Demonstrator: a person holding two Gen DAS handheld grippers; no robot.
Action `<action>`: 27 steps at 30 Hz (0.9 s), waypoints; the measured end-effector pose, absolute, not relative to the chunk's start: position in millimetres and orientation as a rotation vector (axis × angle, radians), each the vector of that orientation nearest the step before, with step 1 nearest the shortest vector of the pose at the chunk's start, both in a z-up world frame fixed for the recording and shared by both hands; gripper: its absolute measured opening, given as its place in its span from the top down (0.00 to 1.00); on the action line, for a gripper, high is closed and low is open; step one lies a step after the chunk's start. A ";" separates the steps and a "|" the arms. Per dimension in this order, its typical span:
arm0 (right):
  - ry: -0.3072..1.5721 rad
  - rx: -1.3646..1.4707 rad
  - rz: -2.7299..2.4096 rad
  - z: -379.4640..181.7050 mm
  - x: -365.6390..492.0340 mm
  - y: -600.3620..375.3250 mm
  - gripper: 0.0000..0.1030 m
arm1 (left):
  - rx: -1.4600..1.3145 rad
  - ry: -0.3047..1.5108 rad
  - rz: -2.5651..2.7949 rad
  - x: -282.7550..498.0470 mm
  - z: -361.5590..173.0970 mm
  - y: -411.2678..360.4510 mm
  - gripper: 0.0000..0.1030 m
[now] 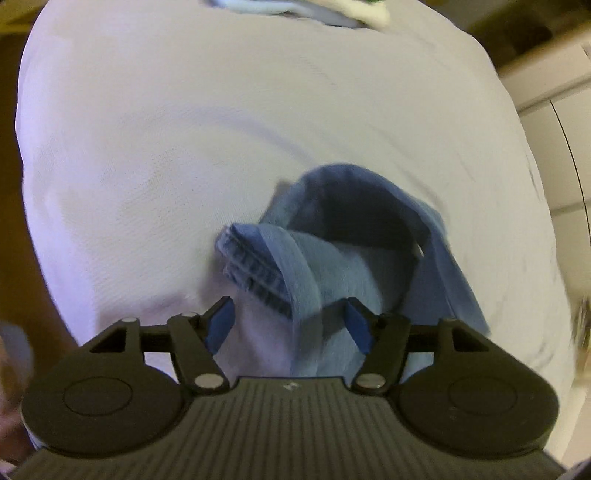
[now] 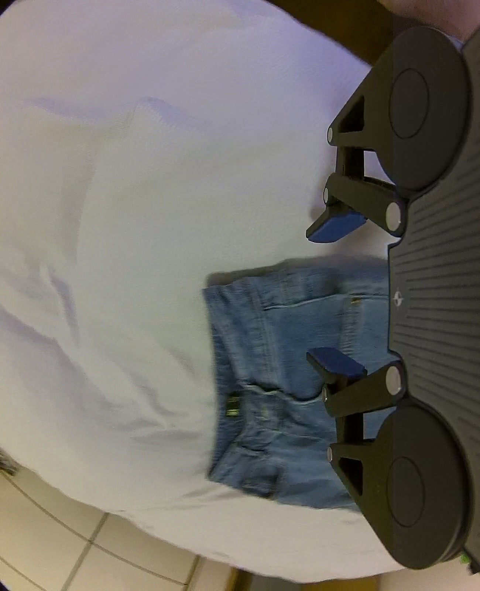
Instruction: Fold clothes
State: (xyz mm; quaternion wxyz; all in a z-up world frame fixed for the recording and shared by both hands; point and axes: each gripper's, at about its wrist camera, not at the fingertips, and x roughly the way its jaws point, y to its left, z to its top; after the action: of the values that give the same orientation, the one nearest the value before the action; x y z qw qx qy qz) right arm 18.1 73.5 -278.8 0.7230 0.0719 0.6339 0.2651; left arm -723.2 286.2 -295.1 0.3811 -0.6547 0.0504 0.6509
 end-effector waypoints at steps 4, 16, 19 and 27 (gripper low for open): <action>1.392 0.245 0.585 -302.1 29.3 80.1 0.36 | -1.708 0.058 1.651 -725.4 -305.9 295.4 0.69; 1.412 0.326 0.751 -339.2 57.4 95.9 0.49 | -1.614 0.278 1.660 -703.1 -310.6 313.2 0.94; 1.459 0.299 0.794 -329.6 60.7 101.4 0.90 | -1.511 0.411 1.674 -688.9 -296.6 326.0 0.99; 1.427 0.498 0.916 -207.6 65.0 169.3 0.92 | -1.238 0.527 1.652 -659.5 -202.6 397.8 0.99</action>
State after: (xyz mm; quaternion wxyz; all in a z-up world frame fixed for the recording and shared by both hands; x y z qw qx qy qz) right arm 65.0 169.3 -207.6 0.6344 0.2177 0.6242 0.4006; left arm -659.5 397.8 -202.6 0.4843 -0.5083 0.2164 0.6785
